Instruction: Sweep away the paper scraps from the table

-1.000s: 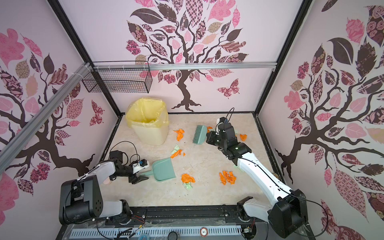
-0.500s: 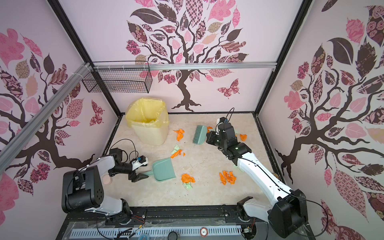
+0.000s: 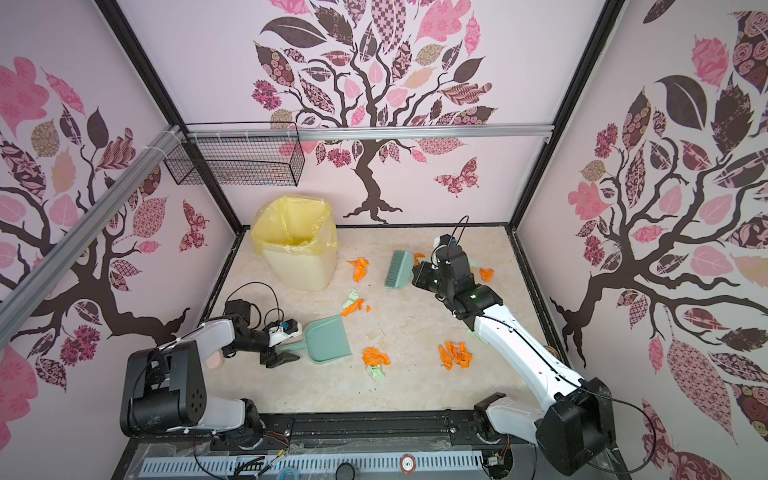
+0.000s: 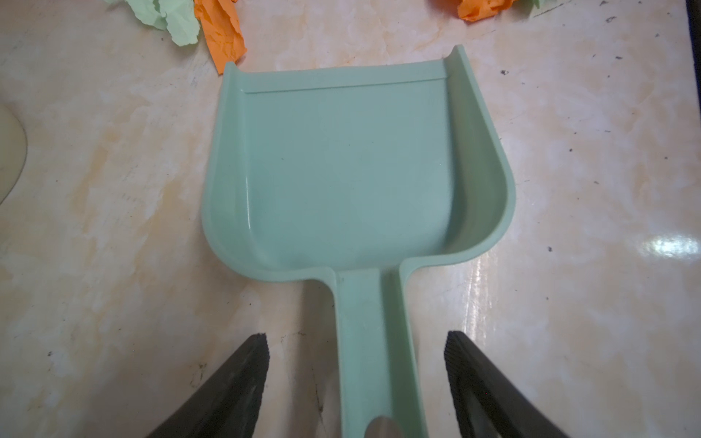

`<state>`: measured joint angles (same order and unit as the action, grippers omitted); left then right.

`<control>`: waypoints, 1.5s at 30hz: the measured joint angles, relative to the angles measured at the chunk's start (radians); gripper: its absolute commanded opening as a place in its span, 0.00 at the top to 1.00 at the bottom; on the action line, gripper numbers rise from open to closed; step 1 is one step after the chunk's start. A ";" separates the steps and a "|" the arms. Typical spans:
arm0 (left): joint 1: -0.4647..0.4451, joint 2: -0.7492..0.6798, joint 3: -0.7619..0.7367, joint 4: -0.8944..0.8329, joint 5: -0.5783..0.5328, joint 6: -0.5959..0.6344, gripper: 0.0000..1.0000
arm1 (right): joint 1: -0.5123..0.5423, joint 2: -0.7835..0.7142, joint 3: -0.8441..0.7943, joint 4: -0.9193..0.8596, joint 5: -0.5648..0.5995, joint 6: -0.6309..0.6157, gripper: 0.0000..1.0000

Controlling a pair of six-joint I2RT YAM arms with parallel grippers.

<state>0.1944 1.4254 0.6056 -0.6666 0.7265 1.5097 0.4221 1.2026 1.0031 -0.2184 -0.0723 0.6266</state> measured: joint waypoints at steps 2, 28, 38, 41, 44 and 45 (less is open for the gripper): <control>0.000 0.008 0.001 -0.001 -0.004 -0.008 0.36 | 0.000 0.001 -0.001 0.004 0.000 0.002 1.00; 0.047 0.014 0.002 -0.007 0.039 -0.018 0.83 | 0.000 0.007 -0.002 0.021 -0.018 0.003 1.00; 0.053 -0.113 0.002 -0.045 0.060 -0.048 1.00 | 0.000 0.007 -0.001 -0.006 -0.021 -0.008 1.00; 0.054 -0.158 0.002 -0.094 0.050 -0.047 1.00 | 0.009 0.020 0.025 -0.057 -0.006 -0.051 1.00; 0.060 -0.165 0.012 -0.164 0.022 -0.041 1.00 | 0.025 0.079 0.100 -0.116 0.024 -0.129 1.00; 0.063 -0.162 0.017 -0.186 0.012 -0.037 1.00 | 0.032 0.107 0.133 -0.132 0.032 -0.165 1.00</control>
<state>0.2577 1.2633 0.6224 -0.8528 0.7383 1.4723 0.4541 1.3094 1.1362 -0.3508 -0.0402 0.4618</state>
